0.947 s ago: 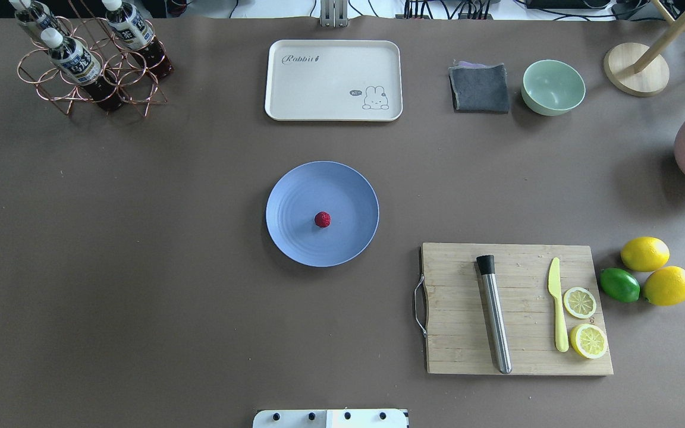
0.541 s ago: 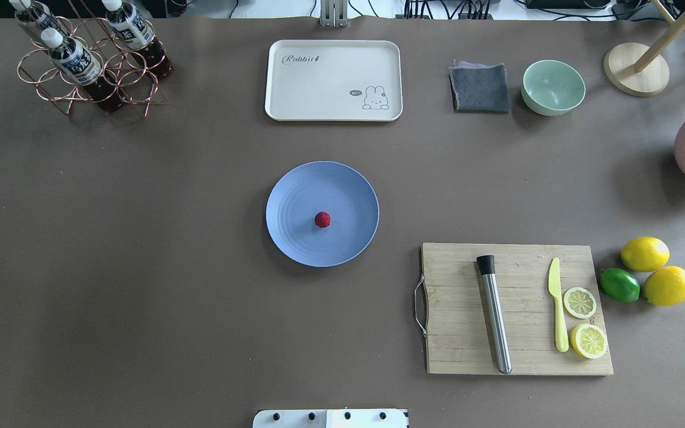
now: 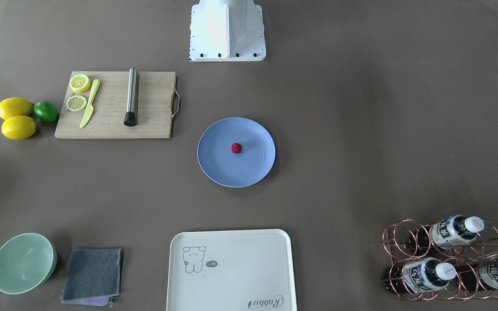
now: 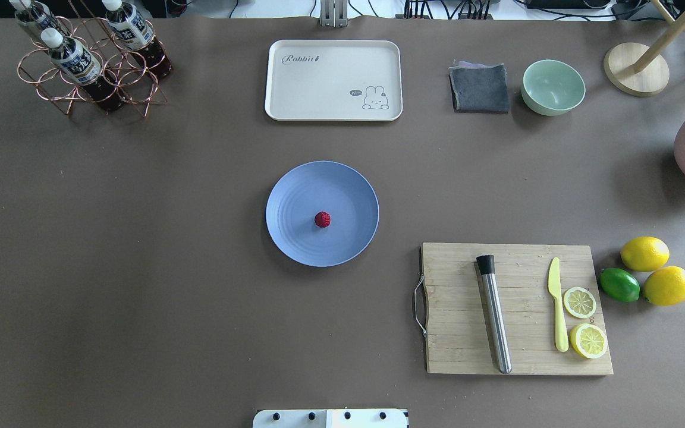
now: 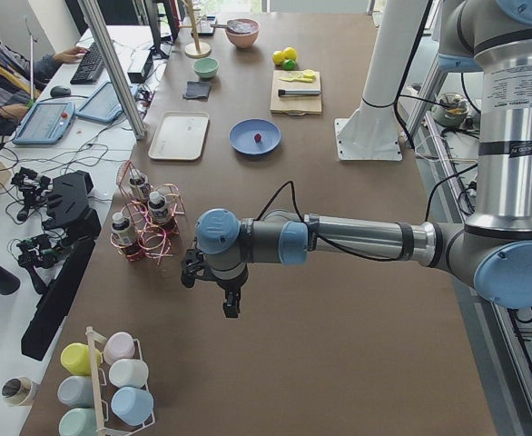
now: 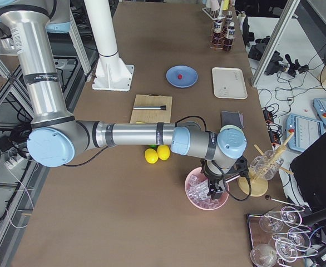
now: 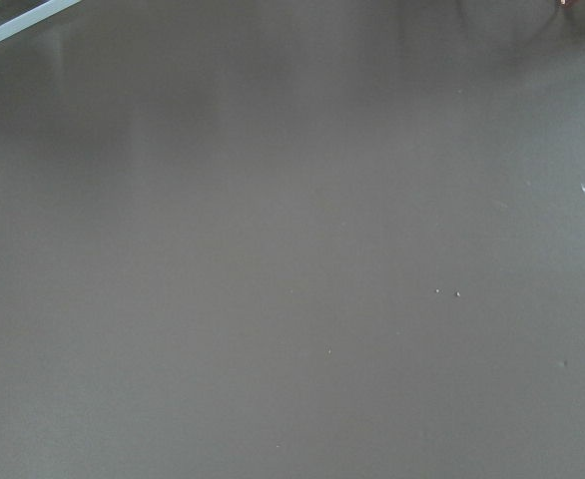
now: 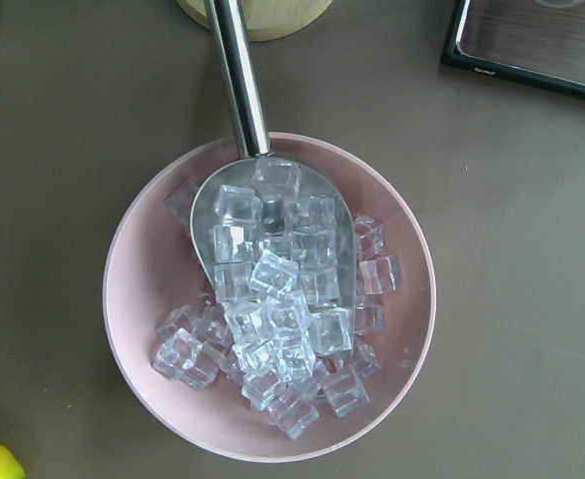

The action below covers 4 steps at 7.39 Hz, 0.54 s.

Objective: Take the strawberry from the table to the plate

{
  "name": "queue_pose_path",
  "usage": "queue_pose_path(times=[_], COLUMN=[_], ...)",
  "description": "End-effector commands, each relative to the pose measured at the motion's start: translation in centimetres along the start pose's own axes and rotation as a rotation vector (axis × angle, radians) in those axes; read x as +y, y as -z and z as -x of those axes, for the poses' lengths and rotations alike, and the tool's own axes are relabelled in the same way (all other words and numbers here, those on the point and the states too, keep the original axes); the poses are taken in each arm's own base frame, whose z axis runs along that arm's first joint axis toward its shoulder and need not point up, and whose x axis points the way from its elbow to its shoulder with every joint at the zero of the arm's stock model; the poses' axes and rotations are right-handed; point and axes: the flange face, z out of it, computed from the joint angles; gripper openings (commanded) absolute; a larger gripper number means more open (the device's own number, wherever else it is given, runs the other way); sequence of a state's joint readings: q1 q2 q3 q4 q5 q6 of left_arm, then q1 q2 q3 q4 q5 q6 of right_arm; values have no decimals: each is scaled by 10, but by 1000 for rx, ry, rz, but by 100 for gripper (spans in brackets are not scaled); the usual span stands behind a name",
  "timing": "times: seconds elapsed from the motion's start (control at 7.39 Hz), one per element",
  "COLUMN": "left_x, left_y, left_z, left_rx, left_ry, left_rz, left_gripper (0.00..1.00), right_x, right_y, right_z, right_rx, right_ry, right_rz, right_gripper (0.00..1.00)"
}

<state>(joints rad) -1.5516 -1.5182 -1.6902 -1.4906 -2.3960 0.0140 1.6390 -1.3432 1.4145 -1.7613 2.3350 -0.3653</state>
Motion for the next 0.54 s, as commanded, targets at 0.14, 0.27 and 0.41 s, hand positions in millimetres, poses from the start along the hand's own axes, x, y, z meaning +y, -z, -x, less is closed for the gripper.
queue_pose_path(times=[0.14,0.27,0.41], left_x=[1,3,5], left_y=[4,4,11], left_z=[2,3,-3], left_rx=[-3,-3,-1], left_ry=[-1,2,-3], left_rz=[0,1,-8], left_gripper=[97,97,97], right_x=[3,5,5], right_y=[0,4,0], right_z=[1,6,7], right_rx=[-3,0,-5], right_ry=[-9,-7,-9], right_rz=[-1,0,7], right_gripper=[100,100,100])
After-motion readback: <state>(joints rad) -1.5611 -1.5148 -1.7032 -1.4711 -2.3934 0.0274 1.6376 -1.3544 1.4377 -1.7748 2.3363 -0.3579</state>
